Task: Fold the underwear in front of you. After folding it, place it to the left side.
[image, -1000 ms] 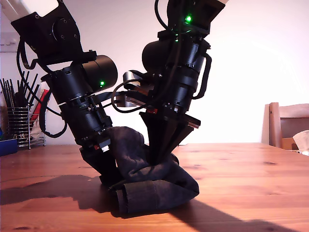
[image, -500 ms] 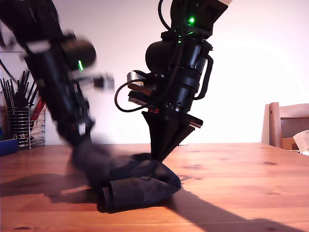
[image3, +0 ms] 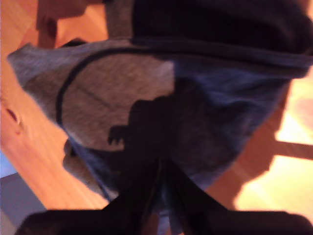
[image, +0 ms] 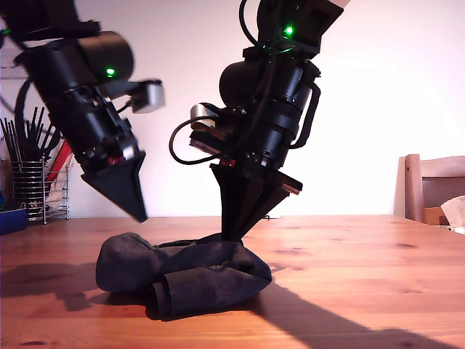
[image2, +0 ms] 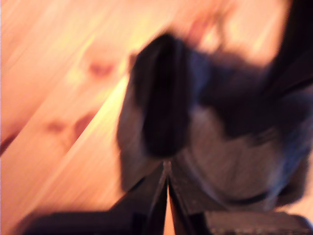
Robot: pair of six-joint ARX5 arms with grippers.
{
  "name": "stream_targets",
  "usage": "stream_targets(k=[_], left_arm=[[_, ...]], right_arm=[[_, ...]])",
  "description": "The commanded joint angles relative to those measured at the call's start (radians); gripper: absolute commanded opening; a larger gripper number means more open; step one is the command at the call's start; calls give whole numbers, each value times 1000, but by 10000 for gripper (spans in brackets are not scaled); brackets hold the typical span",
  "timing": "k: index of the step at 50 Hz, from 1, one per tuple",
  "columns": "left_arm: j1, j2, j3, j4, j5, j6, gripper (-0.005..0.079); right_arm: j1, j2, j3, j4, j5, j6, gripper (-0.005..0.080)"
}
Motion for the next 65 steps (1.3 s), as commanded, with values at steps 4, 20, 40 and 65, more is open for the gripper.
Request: stream_targets(k=[4, 20, 40, 65], left_arm=[[-7, 42, -17, 26, 72, -17, -21], [-18, 161, -17, 97, 231, -15, -21], [-40, 245, -17, 230, 284, 85, -21], [-23, 301, -17, 117, -10, 114, -21]], right_arm=[[-23, 10, -12, -11, -40, 18, -11], [-74, -76, 23, -15, -74, 27, -11], [-157, -170, 24, -12, -73, 26, -11], [-170, -176, 24, -6, -70, -4, -11]])
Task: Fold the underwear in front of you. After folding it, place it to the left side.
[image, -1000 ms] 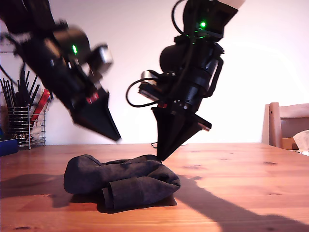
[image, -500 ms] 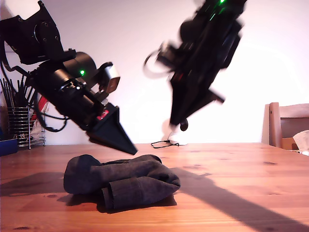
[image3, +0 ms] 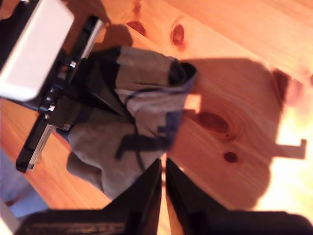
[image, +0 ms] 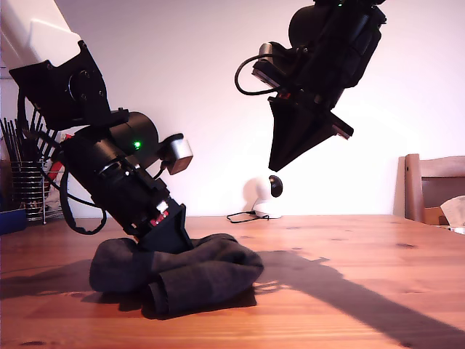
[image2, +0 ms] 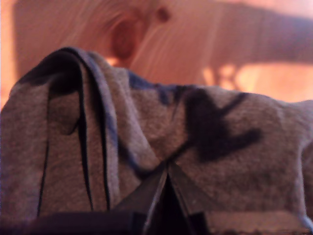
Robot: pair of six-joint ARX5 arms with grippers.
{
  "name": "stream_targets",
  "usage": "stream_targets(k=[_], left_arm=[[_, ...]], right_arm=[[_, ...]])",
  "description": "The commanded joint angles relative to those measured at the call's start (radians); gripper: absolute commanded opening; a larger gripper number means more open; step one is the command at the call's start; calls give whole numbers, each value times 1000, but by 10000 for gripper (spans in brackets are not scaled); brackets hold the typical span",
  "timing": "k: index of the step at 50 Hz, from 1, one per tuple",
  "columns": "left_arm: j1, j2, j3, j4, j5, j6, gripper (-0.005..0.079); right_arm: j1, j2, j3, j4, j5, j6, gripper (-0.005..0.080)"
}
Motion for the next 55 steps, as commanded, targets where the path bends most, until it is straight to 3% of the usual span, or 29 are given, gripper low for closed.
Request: stream_targets(k=[1, 16, 28, 41, 55], left_arm=[[27, 36, -29, -54, -104, 3, -21], [134, 36, -29, -152, -341, -11, -21], [293, 36, -29, -260, -459, -79, -21], [458, 36, -29, -372, -651, -143, -21], [456, 8, -29, -376, -613, -162, -21]], right_arm=[[1, -5, 3, 7, 1, -7, -11], [-19, -5, 3, 8, 9, -14, -11], [-31, -5, 3, 7, 15, -32, -11], [-31, -5, 3, 9, 15, -55, -11], [-31, -5, 3, 13, 10, -54, -11]])
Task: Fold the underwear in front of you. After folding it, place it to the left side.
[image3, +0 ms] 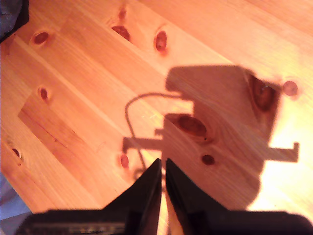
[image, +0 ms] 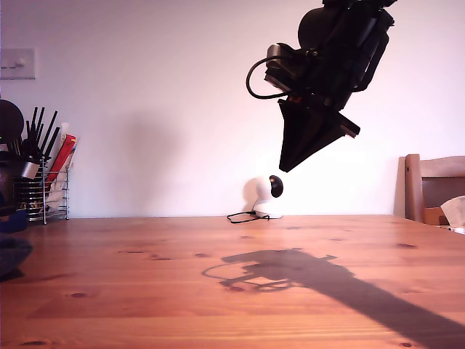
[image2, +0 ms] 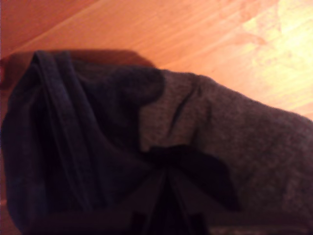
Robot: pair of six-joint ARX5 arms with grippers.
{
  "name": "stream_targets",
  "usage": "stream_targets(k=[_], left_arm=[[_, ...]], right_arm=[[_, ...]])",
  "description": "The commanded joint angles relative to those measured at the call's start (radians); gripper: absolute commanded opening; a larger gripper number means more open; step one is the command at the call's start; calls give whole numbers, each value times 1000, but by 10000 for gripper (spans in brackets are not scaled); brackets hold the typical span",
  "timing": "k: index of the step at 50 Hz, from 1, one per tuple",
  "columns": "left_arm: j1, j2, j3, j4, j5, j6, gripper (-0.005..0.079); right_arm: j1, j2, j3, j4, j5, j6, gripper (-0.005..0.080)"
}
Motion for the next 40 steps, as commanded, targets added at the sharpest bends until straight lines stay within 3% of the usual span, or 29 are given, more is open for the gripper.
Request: stream_targets(k=[1, 34, 40], left_arm=[[-12, 73, -86, -27, 15, -7, -21], [-17, -271, -86, -7, 14, -19, -21], [-18, -314, -86, 24, 94, -66, -21]], right_arm=[[2, -5, 3, 1, -8, -2, -11], [14, -5, 3, -3, -59, -6, -11], [18, -5, 3, 45, -59, -5, -11]])
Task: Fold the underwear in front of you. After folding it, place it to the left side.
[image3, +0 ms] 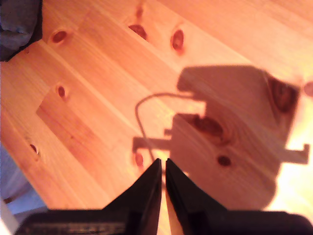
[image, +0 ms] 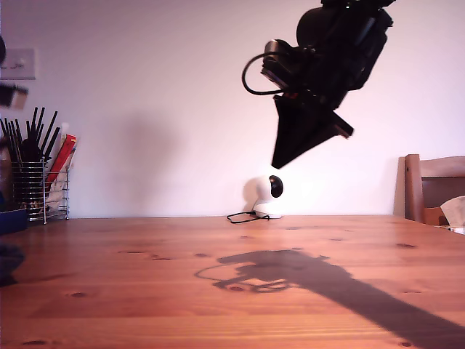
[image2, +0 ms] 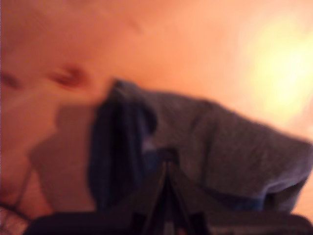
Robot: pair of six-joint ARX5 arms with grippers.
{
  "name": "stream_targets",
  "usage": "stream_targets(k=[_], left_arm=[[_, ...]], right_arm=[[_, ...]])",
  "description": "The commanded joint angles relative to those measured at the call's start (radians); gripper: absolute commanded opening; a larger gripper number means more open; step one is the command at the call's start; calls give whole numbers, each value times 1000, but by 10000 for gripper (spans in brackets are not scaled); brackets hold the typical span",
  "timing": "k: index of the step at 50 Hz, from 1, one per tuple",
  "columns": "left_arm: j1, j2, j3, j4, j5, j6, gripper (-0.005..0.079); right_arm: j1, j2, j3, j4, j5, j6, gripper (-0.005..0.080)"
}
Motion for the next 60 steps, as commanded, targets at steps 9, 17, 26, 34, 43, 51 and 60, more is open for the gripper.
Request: stream_targets(k=[9, 17, 26, 34, 43, 51, 60], left_arm=[[-5, -55, -10, 88, 216, -95, -21], [-18, -72, -10, 163, 360, -121, -21], [-54, -72, -25, 335, 538, -120, -21], [-89, -72, -58, 457, 591, -144, -21], [-137, -73, -129, 585, 605, -184, -21], [-194, -111, -212, 744, 601, -206, -21], [-241, -179, -325, 942, 578, -265, -21]], right_arm=[[9, -6, 2, 77, 4, -2, -11], [9, -6, 2, 149, 5, -2, -11], [11, -6, -4, 262, 42, 18, -11], [11, -22, -51, 350, 71, 17, -11], [9, -86, -169, 536, 85, 23, -11], [8, -185, -313, 681, 115, 31, -11], [9, -335, -497, 846, 134, 55, -11]])
